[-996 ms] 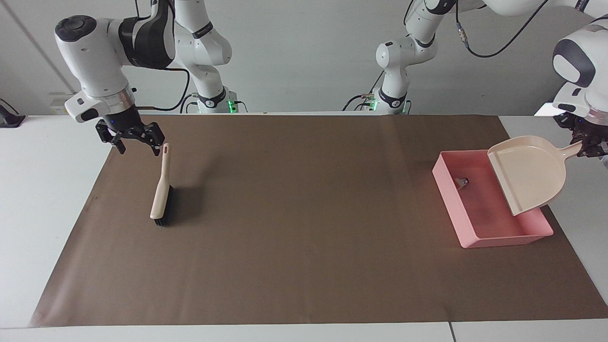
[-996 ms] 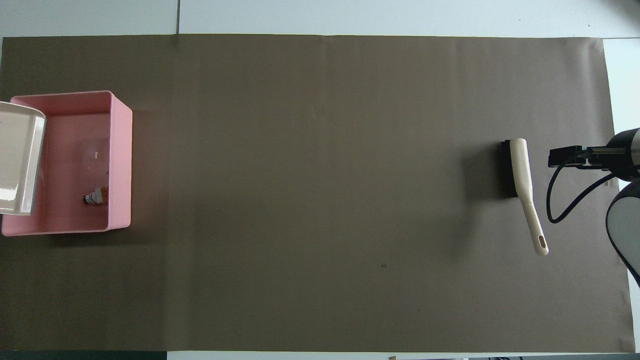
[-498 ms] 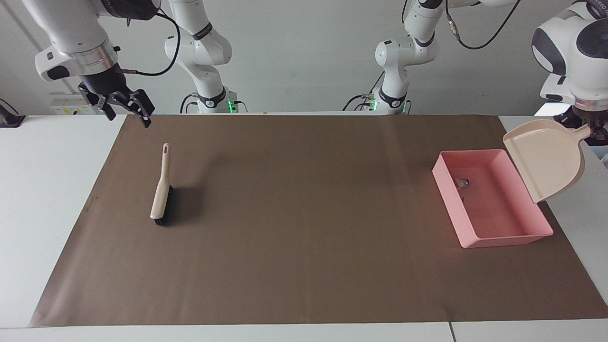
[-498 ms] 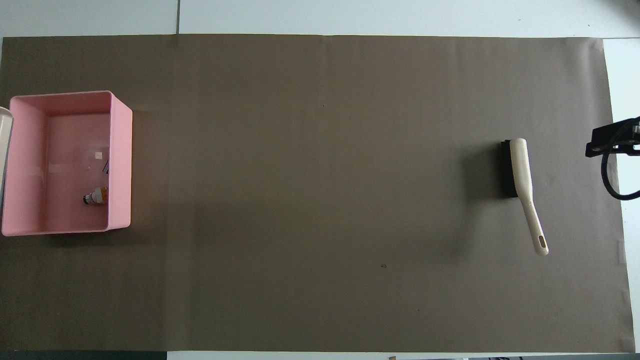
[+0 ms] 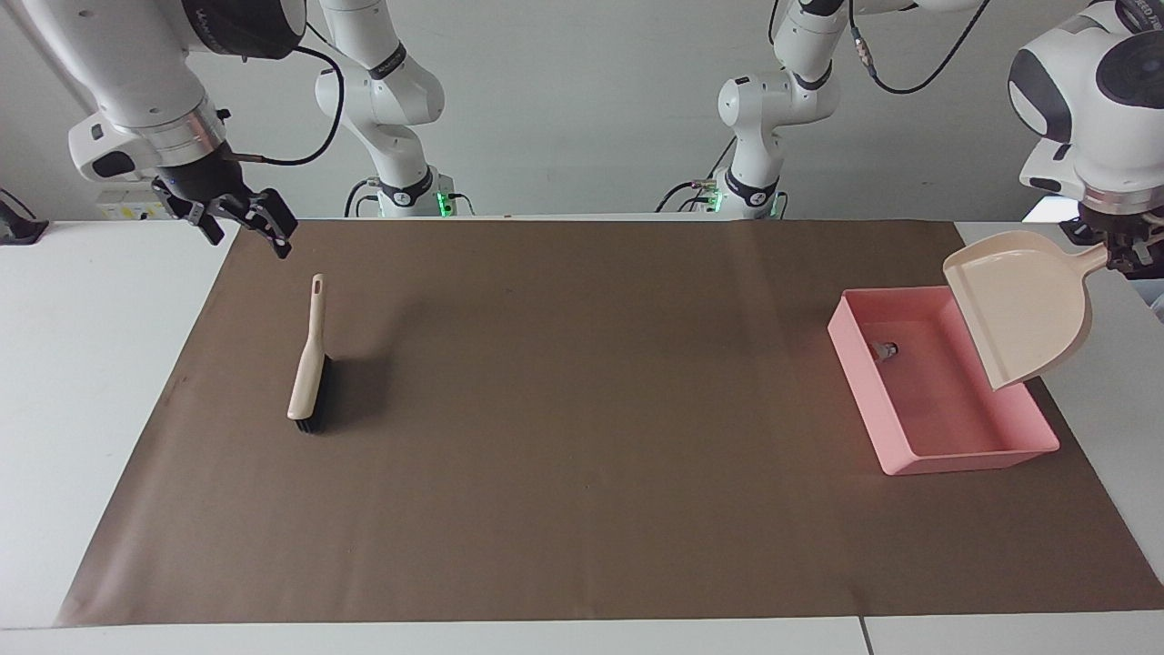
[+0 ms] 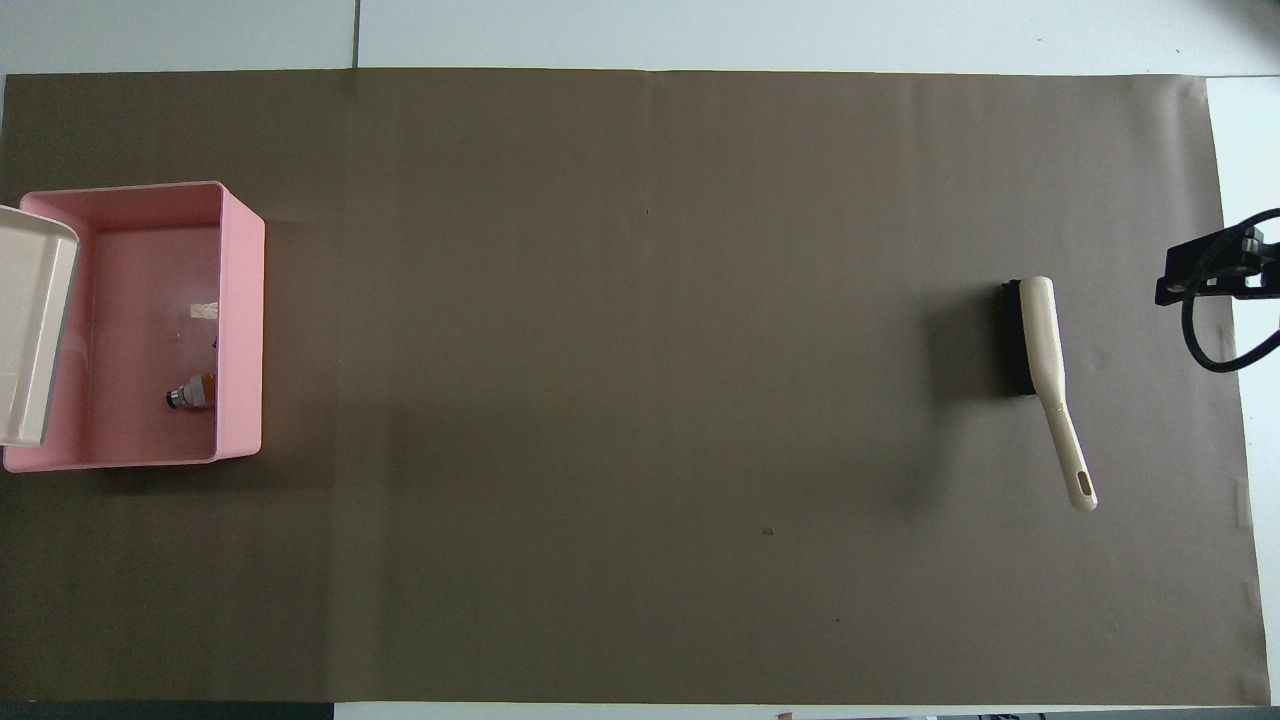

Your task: Clean e-waste and dump in bin

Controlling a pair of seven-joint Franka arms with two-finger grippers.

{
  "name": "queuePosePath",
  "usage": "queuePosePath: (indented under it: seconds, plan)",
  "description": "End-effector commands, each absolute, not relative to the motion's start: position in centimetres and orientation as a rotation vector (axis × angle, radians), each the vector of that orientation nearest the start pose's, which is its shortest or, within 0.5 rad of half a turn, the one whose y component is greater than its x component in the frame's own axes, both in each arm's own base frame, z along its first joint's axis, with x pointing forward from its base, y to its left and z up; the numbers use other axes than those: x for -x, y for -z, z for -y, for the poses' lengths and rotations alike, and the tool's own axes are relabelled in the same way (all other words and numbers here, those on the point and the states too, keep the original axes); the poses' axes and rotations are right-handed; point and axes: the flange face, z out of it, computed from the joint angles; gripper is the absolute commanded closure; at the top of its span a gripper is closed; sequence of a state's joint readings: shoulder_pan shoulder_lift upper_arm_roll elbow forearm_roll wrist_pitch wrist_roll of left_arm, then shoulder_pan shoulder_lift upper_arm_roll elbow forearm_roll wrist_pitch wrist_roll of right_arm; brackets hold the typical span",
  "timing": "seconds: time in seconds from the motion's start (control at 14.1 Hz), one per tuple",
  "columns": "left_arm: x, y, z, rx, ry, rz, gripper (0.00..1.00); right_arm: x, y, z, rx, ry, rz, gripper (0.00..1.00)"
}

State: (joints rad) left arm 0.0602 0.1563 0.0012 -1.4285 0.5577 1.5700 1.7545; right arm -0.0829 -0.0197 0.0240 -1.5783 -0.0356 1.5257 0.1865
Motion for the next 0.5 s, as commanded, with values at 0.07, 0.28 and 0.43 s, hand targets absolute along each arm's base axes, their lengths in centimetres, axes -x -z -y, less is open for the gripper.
queuePosePath:
  seconds: [0.07,0.28,0.43]
  plan:
    - [-58.4,-62.6,-8.7,1.953,-0.354,-2.215,1.00,-53.7,-62.9,3.4,3.135,-0.059,-0.392,0.00]
    - [-57.0,-61.4,-6.1,2.018,-0.219,-2.342,1.00,-53.8,-63.0,3.5,3.138,-0.049,-0.381,0.00]
    - [-56.4,-58.6,-0.9,1.940,-0.200,-2.453,1.00,-53.9,-62.9,3.5,3.144,-0.047,-0.323,0.00]
